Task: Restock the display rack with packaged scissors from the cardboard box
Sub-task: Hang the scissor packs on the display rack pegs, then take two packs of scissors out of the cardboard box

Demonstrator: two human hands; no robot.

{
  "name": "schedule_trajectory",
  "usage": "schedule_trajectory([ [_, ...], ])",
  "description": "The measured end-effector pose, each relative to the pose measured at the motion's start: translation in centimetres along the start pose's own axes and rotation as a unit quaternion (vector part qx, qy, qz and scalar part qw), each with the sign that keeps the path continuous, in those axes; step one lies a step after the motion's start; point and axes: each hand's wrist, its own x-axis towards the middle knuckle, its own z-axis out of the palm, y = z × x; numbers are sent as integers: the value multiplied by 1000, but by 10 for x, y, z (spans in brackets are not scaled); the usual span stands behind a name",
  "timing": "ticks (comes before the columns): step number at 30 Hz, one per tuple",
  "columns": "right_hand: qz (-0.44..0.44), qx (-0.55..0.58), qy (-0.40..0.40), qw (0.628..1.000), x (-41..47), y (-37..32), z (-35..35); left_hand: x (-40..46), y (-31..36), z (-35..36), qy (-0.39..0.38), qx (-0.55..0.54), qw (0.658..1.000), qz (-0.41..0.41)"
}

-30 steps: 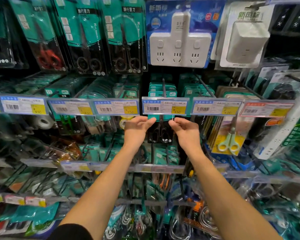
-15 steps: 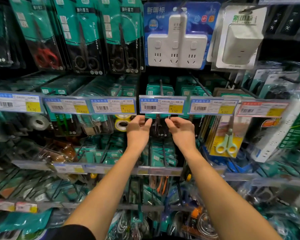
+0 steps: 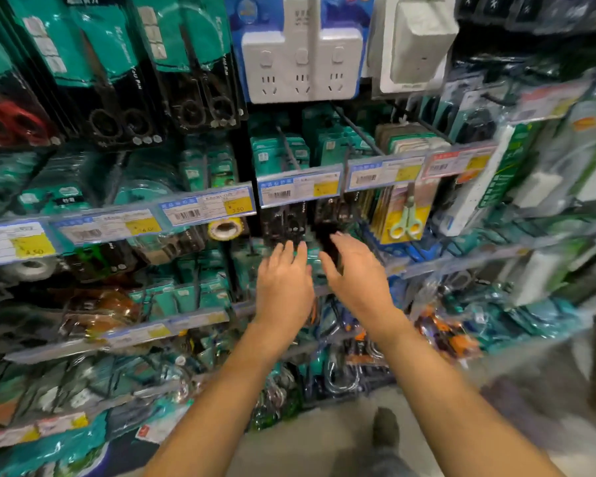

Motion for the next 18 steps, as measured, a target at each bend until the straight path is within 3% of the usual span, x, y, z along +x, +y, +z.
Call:
schedule_trajectory([
  [4, 41, -45, -16, 998, -39, 27, -26, -7, 30, 9, -50, 48, 995, 68],
  [11, 98, -102, 23, 990, -102, 85, -83, -34, 115, 27, -86, 85, 980, 159],
  [18, 161, -148, 75, 973, -169, 169, -174, -70, 259, 51, -115, 108, 953, 260],
])
